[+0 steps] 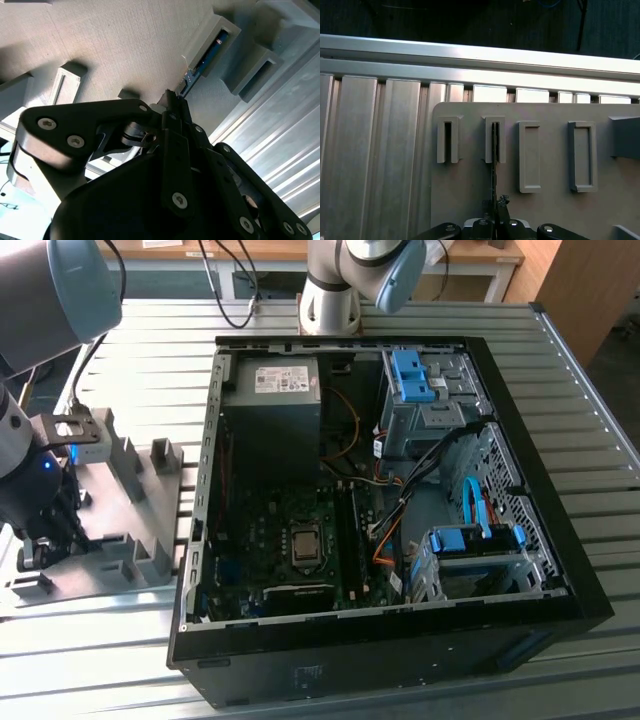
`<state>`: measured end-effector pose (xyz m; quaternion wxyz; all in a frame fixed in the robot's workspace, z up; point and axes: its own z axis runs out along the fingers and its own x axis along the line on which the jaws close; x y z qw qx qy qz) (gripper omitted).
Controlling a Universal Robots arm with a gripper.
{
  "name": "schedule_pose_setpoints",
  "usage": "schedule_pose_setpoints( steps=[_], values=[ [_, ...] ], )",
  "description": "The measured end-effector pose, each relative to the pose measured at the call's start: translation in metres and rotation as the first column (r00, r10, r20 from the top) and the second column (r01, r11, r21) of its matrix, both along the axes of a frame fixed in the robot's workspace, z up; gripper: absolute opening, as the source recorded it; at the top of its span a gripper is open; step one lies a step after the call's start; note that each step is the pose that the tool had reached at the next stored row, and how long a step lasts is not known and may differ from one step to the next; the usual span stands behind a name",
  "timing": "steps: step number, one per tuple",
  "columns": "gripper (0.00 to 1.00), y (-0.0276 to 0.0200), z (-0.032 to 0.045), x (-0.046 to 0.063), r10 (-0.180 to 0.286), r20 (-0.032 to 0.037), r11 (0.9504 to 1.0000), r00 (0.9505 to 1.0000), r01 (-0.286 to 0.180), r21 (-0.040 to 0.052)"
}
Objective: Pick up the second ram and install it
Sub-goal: 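Pick up the second ram and move it above second insertion slot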
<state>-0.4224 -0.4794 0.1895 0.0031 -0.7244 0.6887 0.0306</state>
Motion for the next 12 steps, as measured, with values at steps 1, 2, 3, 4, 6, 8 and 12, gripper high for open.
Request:
schedule_pose_setpoints(
  steps=[1, 2, 3, 4, 6, 8, 12],
  values=[
    [0.14, 0.0000, 0.0000, 0.0000, 0.000, 0.0000, 1.0000, 1.0000, 0.000, 0.0000],
    [0.14, 0.0000, -0.0001, 0.0000, 0.000, 0.0000, 1.0000, 1.0000, 0.000, 0.0000],
    [0.14, 0.0000, -0.0001, 0.0000, 0.000, -0.0001, 1.0000, 1.0000, 0.000, 0.0000],
    [0.14, 0.0000, -0.0001, 0.0000, 0.000, 0.0000, 1.0000, 1.0000, 0.000, 0.0000],
    [0.14, 0.0000, -0.0003, 0.0000, 0.000, 0.0000, 1.0000, 1.0000, 0.000, 0.0000],
    [0.14, 0.0000, -0.0003, 0.0000, 0.000, 0.0000, 1.0000, 1.0000, 0.000, 0.0000],
    [0.14, 0.0000, -0.0005, 0.0000, 0.000, 0.0000, 1.0000, 1.0000, 0.000, 0.0000]
  ],
)
